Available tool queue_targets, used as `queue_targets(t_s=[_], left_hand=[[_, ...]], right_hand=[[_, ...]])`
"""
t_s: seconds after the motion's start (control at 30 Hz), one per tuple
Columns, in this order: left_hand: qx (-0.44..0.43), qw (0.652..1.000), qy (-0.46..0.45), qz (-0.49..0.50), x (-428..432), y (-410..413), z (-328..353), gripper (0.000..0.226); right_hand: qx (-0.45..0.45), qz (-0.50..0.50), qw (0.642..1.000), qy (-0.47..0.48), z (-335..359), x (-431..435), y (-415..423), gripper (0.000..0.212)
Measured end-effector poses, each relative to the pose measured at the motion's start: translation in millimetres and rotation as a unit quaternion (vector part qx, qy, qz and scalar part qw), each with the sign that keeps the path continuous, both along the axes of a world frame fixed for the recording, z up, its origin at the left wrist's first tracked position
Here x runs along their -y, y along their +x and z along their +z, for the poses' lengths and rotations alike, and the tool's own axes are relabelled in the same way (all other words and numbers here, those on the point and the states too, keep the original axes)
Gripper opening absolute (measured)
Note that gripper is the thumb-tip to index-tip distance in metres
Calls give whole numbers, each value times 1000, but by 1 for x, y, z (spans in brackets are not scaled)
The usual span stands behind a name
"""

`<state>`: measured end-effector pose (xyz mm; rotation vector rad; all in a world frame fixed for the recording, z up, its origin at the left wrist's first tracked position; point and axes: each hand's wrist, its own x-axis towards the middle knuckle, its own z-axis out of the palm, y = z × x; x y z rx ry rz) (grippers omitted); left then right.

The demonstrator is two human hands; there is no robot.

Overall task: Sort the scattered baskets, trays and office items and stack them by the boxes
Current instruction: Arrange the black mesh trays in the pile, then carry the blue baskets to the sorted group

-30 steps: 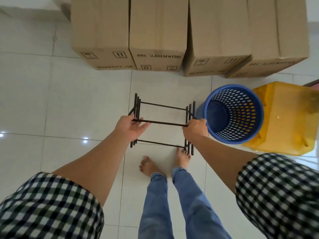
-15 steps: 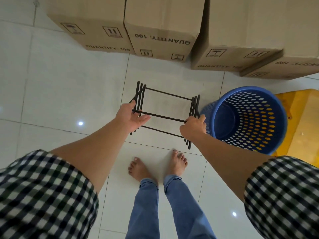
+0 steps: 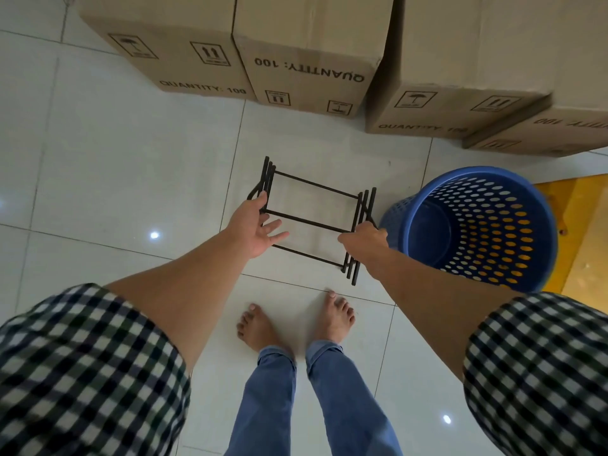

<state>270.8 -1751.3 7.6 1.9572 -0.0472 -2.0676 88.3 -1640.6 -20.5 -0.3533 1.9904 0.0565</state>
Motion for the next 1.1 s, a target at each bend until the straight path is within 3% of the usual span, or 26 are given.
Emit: queue_targets(t_s=[0.17,0.27,0.4,0.53,0.83,1.1], left_hand=[[20,997,-10,-74,-11,3,17,49],[73,958,-63,-272,-23,2,44,51],[169,814,-145,-537,-50,6,96,66],[202,673,-216,-678,-70,12,167,67],[230,400,-387,-798,-113,-7,319,63],[162,237,-517,-807,-189,-51,430,69]], right_hand=[[21,-43,997,-60,25,-16,-9,67],[24,-65,992,-103,58,-30,-8,69],[-22,-28,992,-118,116,-58,-1,71],[-90,14,990,-108,177,-97,13,78],[-201,-73,965,-149,322,-166,74,84],[-281,-277,902,-176,420,-245,106,85]])
